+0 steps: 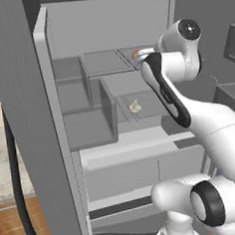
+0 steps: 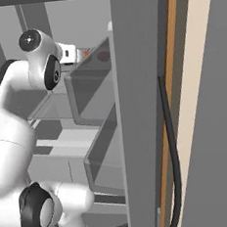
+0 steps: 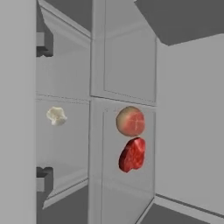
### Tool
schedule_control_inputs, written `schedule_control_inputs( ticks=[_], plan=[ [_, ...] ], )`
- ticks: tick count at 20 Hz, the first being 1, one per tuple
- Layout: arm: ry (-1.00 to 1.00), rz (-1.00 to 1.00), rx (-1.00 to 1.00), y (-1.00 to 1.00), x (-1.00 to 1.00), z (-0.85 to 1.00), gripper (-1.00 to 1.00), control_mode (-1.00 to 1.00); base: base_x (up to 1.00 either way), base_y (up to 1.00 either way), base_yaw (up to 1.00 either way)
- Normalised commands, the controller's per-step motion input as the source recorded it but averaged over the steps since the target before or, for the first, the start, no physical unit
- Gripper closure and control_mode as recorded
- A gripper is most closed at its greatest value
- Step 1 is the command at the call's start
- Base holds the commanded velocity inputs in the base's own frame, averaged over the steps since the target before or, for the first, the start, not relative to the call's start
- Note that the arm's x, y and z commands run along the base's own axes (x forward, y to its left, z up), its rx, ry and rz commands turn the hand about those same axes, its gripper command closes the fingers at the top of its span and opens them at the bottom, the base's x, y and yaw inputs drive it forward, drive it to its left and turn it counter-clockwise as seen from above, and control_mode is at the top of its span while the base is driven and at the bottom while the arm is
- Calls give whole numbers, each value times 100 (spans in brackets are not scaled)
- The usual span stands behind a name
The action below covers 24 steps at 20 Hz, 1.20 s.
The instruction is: Open the fridge, remove the peach, garlic, and steak, and place them on any counter.
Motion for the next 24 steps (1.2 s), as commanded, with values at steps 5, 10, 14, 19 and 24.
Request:
schedule_control_inputs(
  ticks=[5, 10, 14, 19, 24],
  plan=[
    [0, -7, 0, 0, 100, 0, -100, -100, 0, 0, 0],
    [0, -5, 0, 0, 100, -4, -100, -100, 0, 0, 0],
    [5, -3, 0, -4, 99, -27, -100, -100, 0, 0, 0],
    [2, -2, 0, -11, 79, -16, -100, -100, 0, 0, 0],
    [8, -4, 0, -19, 17, -42, 100, -100, 0, 0, 0]
  ],
)
